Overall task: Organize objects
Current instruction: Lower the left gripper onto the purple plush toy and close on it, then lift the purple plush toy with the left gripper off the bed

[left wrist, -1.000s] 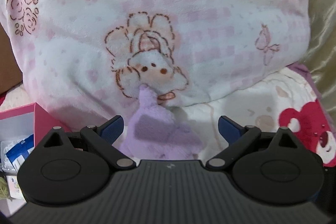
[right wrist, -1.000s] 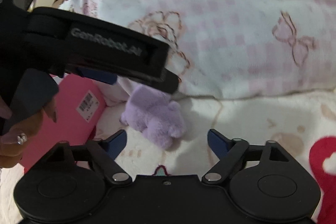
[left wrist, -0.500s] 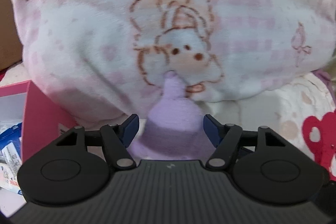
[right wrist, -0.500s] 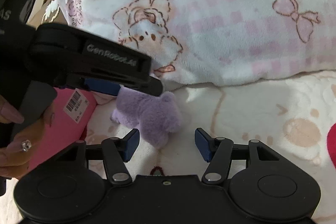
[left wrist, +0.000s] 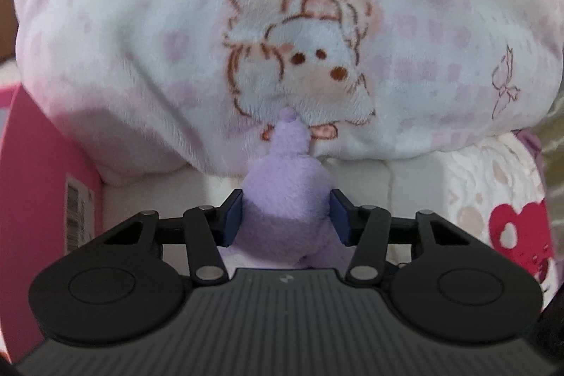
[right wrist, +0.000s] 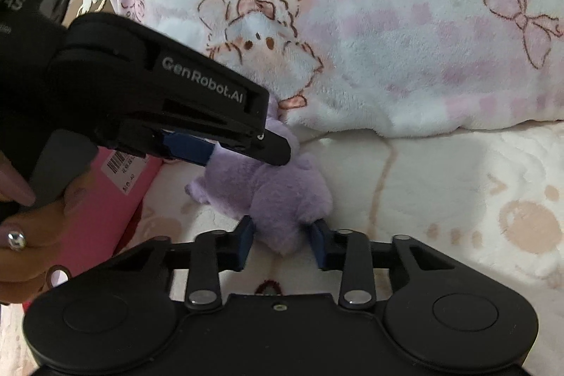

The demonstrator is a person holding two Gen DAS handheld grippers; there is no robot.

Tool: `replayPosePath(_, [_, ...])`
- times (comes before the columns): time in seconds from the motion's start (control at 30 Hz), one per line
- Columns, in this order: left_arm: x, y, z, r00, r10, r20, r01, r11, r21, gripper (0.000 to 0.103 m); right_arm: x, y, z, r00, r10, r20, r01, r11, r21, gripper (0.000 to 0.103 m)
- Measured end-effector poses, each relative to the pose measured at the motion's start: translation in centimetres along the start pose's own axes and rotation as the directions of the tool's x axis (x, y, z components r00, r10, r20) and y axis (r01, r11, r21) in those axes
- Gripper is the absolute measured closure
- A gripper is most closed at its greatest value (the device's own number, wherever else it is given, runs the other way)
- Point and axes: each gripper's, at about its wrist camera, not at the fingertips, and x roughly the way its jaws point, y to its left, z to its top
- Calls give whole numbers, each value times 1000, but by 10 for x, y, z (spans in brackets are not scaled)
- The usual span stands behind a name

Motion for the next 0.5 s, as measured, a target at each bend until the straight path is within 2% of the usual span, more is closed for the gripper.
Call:
replayPosePath(0.13, [-3,1,-4,1000,-21,-5,21,999,-36,55,-5,-6,1,1000,8,-4,-8,1000,5,71])
replayPosePath(0.3, [-12,-10,-14,1000,-25,2,25,1000,-13,57,-15,-11,1,1000,7,-19,-6,1000,10,71])
replayPosePath(0.43, [-25,-8,-19,999,-19,-49,17,999,-41,57,-29,-8,-3,998,40,-53,-41,999,-7,71])
replayPosePath(0.5, [-34,-6,-29,998,-38,-42,36,998,-55,57,-41,-3,-7,997,53,-55,-55,998,-25,71])
